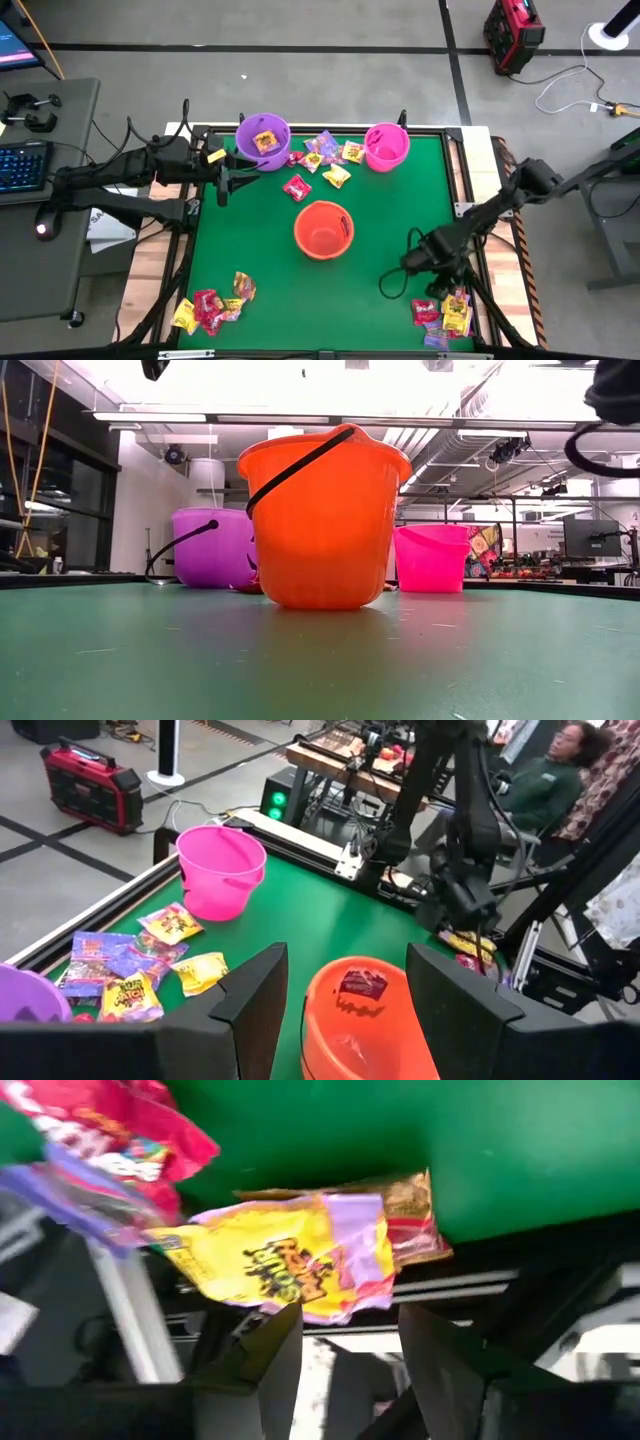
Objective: Sort candy by brand, put in halloween buckets
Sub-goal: Put the yellow candy into the light violet bucket
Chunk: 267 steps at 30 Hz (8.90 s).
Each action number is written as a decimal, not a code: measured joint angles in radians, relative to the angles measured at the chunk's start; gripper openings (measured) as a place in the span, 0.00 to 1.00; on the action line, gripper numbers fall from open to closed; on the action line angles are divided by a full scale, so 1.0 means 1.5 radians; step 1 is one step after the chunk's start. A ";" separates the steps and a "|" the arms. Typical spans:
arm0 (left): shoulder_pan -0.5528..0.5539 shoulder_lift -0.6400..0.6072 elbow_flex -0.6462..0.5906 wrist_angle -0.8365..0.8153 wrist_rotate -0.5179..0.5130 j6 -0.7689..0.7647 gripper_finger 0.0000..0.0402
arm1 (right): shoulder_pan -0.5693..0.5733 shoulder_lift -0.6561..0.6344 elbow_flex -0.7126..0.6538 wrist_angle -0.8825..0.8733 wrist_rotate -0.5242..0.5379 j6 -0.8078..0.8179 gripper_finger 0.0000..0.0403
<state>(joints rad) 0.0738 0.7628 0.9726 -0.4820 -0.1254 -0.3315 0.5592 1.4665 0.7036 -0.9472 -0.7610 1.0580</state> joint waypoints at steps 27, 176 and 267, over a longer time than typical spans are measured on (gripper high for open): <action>0.000 0.001 0.000 0.001 -0.028 -0.027 0.48 | 0.021 0.182 0.012 0.105 -0.003 -0.061 0.19; 0.020 0.075 0.000 0.053 0.042 -0.090 0.48 | -0.632 0.444 1.088 -0.153 0.533 -0.737 0.65; 0.070 0.089 0.102 -0.008 -0.081 -0.032 0.48 | -0.613 0.371 0.690 0.221 0.573 -0.625 0.03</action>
<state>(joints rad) 0.1787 0.8968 1.1250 -0.4938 -0.2465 -0.3793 -0.3600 2.0229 1.7384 -0.6163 0.0983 0.1207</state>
